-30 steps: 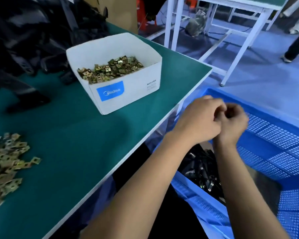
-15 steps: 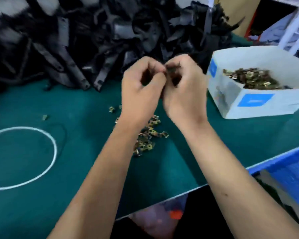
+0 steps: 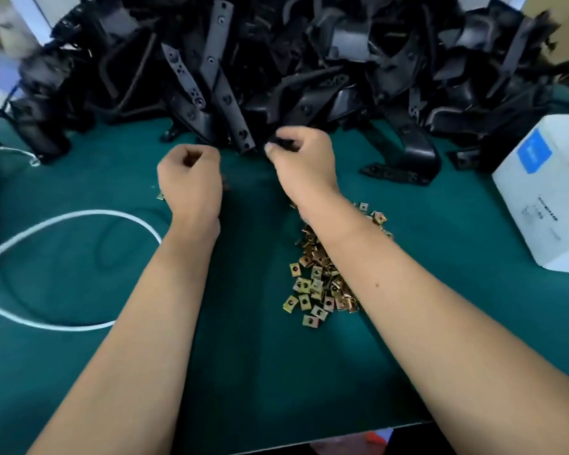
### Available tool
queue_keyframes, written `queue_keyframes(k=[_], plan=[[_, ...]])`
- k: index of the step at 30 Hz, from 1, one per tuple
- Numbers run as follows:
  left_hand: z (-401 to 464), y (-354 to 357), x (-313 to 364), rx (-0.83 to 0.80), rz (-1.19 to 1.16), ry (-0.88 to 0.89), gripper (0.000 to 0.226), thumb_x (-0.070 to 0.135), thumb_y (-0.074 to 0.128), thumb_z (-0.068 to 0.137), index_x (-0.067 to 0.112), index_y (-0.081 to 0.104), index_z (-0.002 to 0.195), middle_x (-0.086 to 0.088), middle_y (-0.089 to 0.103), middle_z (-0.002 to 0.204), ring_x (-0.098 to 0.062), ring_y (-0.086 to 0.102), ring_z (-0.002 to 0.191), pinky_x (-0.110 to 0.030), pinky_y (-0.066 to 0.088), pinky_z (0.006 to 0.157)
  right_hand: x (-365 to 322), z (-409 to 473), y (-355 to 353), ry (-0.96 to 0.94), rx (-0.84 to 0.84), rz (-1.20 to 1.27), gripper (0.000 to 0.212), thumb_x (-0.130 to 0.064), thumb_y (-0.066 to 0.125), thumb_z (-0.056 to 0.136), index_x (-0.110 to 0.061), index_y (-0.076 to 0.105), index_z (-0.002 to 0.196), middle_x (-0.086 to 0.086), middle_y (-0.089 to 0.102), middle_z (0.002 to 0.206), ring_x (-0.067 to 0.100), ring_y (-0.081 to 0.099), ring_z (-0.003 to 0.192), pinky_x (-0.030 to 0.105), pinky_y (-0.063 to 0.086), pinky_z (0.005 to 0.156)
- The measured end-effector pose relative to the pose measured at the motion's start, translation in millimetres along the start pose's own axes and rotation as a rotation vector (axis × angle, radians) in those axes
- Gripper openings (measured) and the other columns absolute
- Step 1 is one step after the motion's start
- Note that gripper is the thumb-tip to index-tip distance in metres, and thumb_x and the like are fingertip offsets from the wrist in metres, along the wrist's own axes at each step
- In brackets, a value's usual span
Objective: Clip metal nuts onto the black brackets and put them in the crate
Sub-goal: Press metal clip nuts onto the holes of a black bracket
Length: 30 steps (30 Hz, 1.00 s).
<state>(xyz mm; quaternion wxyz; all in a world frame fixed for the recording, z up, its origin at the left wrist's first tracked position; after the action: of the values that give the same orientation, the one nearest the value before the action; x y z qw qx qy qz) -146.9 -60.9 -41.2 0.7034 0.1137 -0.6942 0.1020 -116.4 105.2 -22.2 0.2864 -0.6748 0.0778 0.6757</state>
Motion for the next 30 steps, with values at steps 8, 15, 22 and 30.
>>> queue_keyframes(k=[8, 15, 22, 30], plan=[[-10, 25, 6, -0.528, -0.372, -0.379, 0.057, 0.057, 0.049, 0.103, 0.002, 0.062, 0.117, -0.012, 0.074, 0.098, -0.024, 0.074, 0.085, -0.034, 0.06, 0.071, -38, -50, -18, -0.344, -0.026, 0.243, 0.022, -0.016, 0.073, 0.088, -0.02, 0.06, 0.071, -0.014, 0.057, 0.062, 0.006, 0.053, 0.06, 0.025, 0.043, 0.061], [-11, 14, 11, -0.555, -0.272, -0.183, 0.052, 0.015, 0.075, 0.091, 0.002, 0.056, 0.137, -0.013, 0.074, 0.117, -0.024, 0.073, 0.11, -0.038, 0.059, 0.094, -22, -66, -5, -0.634, -0.653, -0.369, 0.032, -0.019, 0.081, 0.085, -0.022, 0.074, 0.115, -0.006, 0.065, 0.107, 0.0, 0.059, 0.094, 0.009, 0.04, 0.084], [8, -4, 7, -0.114, -0.462, -0.047, 0.058, -0.015, 0.079, 0.077, 0.007, 0.048, 0.121, -0.022, 0.071, 0.115, -0.033, 0.073, 0.1, -0.051, 0.06, 0.094, -11, -59, -32, -0.528, -0.836, -0.587, 0.028, -0.039, 0.09, 0.074, -0.026, 0.067, 0.085, -0.013, 0.066, 0.078, 0.002, 0.058, 0.07, 0.015, 0.041, 0.062], [13, -8, 10, -0.237, -0.137, 0.149, 0.09, 0.0, 0.071, 0.085, 0.024, 0.019, 0.154, -0.005, 0.062, 0.134, -0.03, 0.071, 0.112, -0.046, 0.063, 0.066, -4, -71, -35, -0.419, -1.029, -0.67, 0.027, -0.047, 0.091, 0.068, -0.042, 0.073, 0.088, -0.015, 0.055, 0.095, -0.001, 0.053, 0.094, 0.023, 0.045, 0.08]])
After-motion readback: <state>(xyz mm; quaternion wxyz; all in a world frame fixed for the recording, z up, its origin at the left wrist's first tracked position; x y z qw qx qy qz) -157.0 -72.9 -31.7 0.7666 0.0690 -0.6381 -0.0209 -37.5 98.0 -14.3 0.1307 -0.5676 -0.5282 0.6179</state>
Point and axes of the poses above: each hand's wrist, its own z-axis towards the middle knuckle, its own y-axis out of the palm, x = y × z, the point moved 4 cm from there along z, towards the middle knuckle
